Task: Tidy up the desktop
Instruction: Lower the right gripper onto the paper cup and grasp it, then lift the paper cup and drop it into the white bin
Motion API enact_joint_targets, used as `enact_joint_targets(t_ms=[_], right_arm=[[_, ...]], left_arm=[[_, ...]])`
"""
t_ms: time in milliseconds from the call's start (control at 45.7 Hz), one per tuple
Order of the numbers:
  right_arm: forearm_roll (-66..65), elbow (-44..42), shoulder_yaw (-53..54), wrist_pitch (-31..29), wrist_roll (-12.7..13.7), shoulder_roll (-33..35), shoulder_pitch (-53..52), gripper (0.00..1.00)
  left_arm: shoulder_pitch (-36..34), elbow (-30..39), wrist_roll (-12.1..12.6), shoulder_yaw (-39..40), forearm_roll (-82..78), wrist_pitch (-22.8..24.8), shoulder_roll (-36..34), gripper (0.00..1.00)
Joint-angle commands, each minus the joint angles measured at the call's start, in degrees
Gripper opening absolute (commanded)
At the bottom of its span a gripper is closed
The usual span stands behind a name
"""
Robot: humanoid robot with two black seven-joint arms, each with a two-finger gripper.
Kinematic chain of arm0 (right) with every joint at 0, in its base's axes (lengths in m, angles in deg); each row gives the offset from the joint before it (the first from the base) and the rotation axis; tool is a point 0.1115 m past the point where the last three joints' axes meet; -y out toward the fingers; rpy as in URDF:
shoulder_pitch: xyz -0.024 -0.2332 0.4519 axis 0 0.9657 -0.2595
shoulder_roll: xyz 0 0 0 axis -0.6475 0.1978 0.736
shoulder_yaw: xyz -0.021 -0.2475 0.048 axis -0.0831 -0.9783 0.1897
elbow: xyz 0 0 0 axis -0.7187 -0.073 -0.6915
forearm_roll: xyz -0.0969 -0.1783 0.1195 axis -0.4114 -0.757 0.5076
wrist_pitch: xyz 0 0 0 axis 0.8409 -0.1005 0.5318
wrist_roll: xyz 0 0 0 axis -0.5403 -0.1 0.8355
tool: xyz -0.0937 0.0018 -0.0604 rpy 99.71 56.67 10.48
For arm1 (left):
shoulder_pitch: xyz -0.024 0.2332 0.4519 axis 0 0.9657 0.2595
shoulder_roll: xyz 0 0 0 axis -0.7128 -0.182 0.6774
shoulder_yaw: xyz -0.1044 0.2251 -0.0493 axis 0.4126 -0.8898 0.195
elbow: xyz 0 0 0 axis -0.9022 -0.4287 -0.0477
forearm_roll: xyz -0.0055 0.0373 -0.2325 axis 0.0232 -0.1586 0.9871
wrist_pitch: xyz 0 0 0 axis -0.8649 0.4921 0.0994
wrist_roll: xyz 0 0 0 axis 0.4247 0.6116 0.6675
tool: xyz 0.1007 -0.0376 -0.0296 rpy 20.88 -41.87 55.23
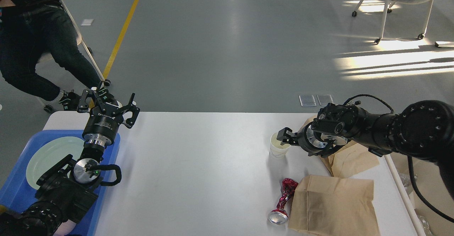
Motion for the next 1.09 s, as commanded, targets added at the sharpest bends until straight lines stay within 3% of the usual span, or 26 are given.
enact_joint_targets(t_ms=[0, 66, 197, 263, 284, 722, 1072], right_arm=[[0.06, 0.19, -0.14, 0.48, 0.18, -0.14, 0.41, 0.61], [0.06, 0.19, -0.41, 0.48, 0.18, -0.40, 0.41, 0.42], [0.15, 0.36, -0.14, 0.57, 0.26, -0.40, 0.41, 0.21], [0.15, 0.54, 0.12, 0.92, 0.35, -0.49, 0.33, 0.02], [0.15, 0.63, 0.21, 1.00, 0.35, -0.49, 0.24, 0.00], [0.06, 5.72, -0.58, 0.65, 0.18, -0.41, -4.68, 0.00], [0.06, 20.31, 0.38, -2.06, -0.26, 14.70, -26.38, 0.00]], left_arm=[[0.00, -0.03, 0.00, 0.00, 0.00, 0.00, 0.00, 0.96], [0.00, -0.03, 0.00, 0.00, 0.00, 0.00, 0.00, 0.96], [0.00, -0.03, 0.00, 0.00, 0.00, 0.00, 0.00, 0.96], [0.00, -0.03, 0.00, 0.00, 0.00, 0.00, 0.00, 0.96], [0.00, 0.05, 0.00, 0.00, 0.00, 0.00, 0.00, 0.96], [0.00, -0.03, 0.00, 0.00, 0.00, 0.00, 0.00, 0.96], [0.00, -0.03, 0.00, 0.00, 0.00, 0.00, 0.00, 0.96]])
